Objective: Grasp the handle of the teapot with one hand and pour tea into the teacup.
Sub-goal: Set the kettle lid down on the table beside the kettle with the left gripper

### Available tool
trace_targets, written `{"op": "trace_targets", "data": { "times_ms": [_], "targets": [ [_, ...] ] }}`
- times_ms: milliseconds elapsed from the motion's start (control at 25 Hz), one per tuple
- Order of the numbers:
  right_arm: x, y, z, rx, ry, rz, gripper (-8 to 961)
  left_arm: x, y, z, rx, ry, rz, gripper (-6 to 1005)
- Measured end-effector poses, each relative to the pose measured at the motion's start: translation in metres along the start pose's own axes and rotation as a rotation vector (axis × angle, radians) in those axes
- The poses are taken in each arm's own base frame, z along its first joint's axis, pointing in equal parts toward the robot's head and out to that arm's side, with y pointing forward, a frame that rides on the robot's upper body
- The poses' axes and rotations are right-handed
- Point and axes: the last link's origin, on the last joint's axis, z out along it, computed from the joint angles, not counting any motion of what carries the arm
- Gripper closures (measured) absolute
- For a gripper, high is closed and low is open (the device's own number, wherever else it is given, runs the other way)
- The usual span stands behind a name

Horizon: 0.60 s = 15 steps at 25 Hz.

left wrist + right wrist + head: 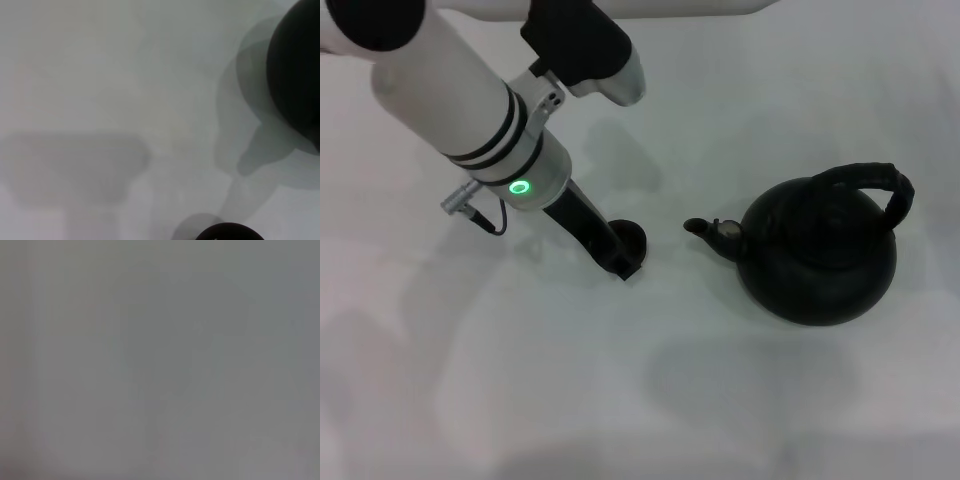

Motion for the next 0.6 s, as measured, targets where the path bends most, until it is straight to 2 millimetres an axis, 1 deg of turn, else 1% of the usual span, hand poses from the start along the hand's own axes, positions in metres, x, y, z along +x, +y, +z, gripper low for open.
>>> {"op": "trace_targets", "data": {
  "times_ms": [600],
  "targets": [
    [-0.0003,0.0001,0.0005,0.001,-0.001,0.0,82,0.0008,0.0009,0.0011,0.005,-0.005,0.001,302]
  ]
}}
